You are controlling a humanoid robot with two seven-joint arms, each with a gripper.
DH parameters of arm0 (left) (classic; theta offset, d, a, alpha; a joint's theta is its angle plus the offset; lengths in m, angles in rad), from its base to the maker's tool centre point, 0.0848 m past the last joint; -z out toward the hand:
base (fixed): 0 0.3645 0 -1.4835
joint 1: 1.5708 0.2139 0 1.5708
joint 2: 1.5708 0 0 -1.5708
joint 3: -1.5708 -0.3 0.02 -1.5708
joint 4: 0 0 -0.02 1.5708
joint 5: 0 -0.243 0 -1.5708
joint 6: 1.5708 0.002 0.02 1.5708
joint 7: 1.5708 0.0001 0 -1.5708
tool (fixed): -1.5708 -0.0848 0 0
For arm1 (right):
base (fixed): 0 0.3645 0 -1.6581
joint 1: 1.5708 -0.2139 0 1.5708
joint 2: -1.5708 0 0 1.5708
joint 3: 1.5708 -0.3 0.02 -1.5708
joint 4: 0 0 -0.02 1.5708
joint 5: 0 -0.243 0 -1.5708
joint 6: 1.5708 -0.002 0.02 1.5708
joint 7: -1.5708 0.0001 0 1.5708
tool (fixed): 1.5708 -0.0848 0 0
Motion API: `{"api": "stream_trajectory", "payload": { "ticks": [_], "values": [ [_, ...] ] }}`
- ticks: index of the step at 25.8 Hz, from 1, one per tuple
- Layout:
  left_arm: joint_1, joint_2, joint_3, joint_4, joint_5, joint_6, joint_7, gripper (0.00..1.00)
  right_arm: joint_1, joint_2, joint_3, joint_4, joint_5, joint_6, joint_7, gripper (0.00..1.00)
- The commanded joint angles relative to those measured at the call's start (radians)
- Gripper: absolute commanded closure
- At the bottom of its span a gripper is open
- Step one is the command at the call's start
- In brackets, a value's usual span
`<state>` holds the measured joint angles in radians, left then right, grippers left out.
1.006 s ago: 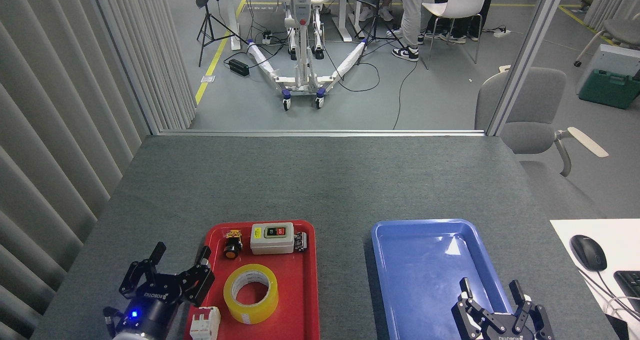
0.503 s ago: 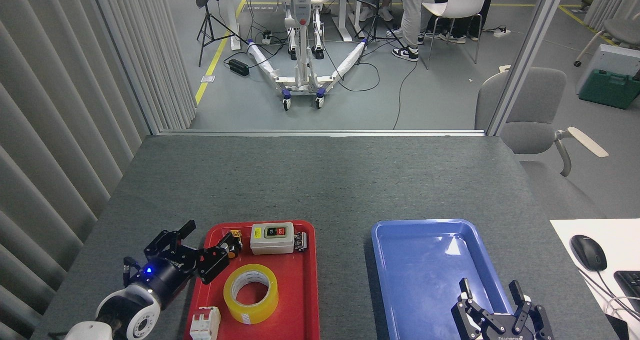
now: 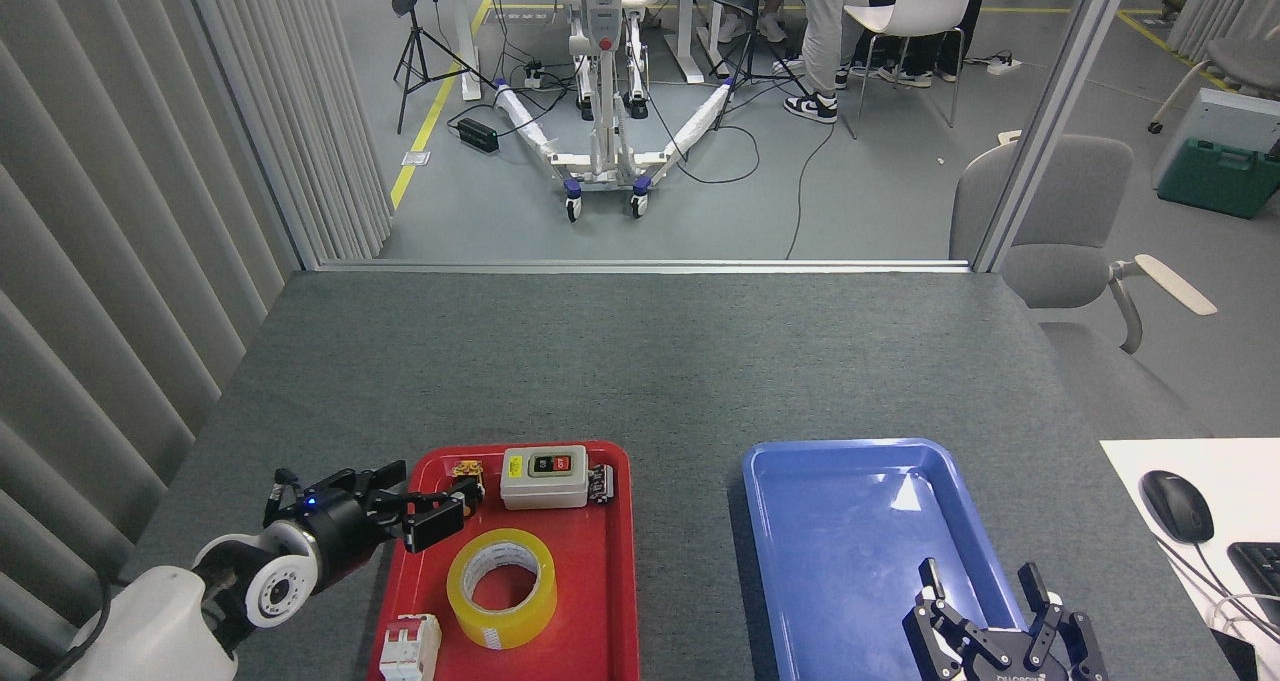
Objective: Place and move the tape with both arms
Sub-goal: 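Reach the left gripper over the red tray toward the yellow tape roll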
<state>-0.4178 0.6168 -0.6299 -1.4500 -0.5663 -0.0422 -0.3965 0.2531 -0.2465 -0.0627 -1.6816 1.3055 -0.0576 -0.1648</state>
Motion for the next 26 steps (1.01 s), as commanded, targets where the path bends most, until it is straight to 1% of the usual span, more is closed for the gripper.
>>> {"api": "stream_trajectory", "payload": {
  "ticks": [1,3,4,7,9,12,17,20,21,22,26],
  "values": [
    [-0.075,-0.003,-0.099,0.000,0.013,0.036,-0.062,0.01,0.000,0.001,0.001,0.000,0.000,0.001,0.001,0.00],
    [-0.085,-0.005,-0.120,0.000,0.014,0.036,-0.071,0.01,0.000,0.000,0.001,0.000,0.000,0.001,0.001,0.00],
    [-0.084,-0.002,-0.128,-0.003,0.017,0.036,-0.096,0.00,0.000,0.000,0.000,0.000,0.000,0.001,0.001,0.00],
    [-0.092,0.003,-0.128,0.005,0.023,0.035,-0.266,0.00,0.000,0.000,0.000,0.000,0.000,0.001,0.001,0.00],
    [-0.099,0.003,-0.131,0.010,0.025,0.035,-0.315,0.01,0.000,-0.002,0.000,0.000,0.000,0.001,0.001,0.00],
    [-0.111,-0.006,-0.162,0.023,0.025,0.036,-0.321,0.01,0.000,0.000,0.000,0.000,0.000,0.001,0.001,0.00],
    [-0.170,-0.032,-0.257,0.099,0.025,0.038,-0.328,0.02,0.000,0.000,0.000,0.000,0.003,0.001,0.002,0.00],
    [-0.197,-0.088,-0.278,0.171,0.025,0.038,-0.369,0.04,0.000,0.001,-0.002,0.000,0.012,0.001,0.002,0.00],
    [-0.202,-0.097,-0.278,0.181,0.025,0.038,-0.384,0.07,0.000,0.001,-0.002,0.000,0.012,0.001,0.002,0.00],
    [-0.203,-0.098,-0.280,0.189,0.025,0.038,-0.397,0.12,0.000,0.003,-0.002,0.000,0.012,0.001,0.004,0.00],
    [-0.203,-0.097,-0.283,0.211,0.023,0.038,-0.400,0.13,0.000,0.007,0.000,0.000,0.012,0.007,0.005,0.00]
  ]
}}
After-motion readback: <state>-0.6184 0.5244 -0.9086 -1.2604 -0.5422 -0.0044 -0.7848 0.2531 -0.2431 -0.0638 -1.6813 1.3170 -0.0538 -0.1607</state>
